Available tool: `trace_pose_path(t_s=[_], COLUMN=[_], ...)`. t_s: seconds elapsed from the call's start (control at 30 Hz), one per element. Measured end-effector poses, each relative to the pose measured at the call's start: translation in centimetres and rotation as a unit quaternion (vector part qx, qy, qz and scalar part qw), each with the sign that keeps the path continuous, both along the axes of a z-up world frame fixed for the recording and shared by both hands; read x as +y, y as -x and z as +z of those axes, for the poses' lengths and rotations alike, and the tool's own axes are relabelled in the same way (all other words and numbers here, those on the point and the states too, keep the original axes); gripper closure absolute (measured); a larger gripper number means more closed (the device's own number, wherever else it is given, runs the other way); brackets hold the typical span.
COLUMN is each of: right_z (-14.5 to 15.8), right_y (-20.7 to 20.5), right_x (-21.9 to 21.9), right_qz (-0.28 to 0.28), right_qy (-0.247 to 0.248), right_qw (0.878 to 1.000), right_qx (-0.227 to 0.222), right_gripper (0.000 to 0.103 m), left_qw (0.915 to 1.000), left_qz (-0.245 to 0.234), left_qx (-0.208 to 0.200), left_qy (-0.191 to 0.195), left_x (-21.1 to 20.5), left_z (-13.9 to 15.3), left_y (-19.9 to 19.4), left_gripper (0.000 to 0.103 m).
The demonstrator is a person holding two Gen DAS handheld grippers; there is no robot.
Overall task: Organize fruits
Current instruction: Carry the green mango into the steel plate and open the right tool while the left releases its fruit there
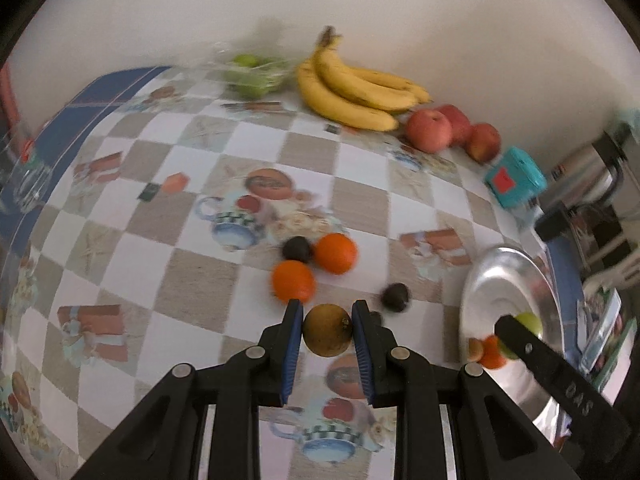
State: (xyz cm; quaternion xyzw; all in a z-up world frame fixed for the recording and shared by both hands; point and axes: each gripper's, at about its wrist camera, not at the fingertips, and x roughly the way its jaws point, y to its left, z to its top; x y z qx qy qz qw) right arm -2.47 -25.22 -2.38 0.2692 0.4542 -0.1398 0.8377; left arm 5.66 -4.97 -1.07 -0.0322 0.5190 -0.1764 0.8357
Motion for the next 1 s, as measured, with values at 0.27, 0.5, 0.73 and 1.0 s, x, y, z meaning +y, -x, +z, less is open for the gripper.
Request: trace_pose_path(t_s=[0.27,0.5,0.73,1.0], right_z=[-0.1,-0.4,-0.5,-1.1], right_y=[2.7,6.0,7.3,6.9], right_x=[-4.5,-8.1,-9.7,-9.5], right_qz=[-0.067,-0.135,-0.164,-0.154], right_qy=[0.001,0.007,0.001,-0.008], right_qw=[0.998,0.990,0.986,0.987], right_qx=[0.014,0.034,0.035,0.044], right_gripper=[0.047,0.047,0.047,0.047], left_qw=[0.9966,0.9880,0.9736,0.9617], left_qz=[-0.081,-0.150,-0.222,-0.265], left_qx=[-0.015,-0.036,-0.054,-0.060], left_qy=[-0.001,0.002,-0.004,-0.035], left_x=[-5.0,-9.0,-13.0,-15.7], left_z=[0.1,0.2,-0.7,-2.6], left_y=[2.8,5.4,8.5,10.2], left_gripper=[0.076,0.076,0.076,0.076])
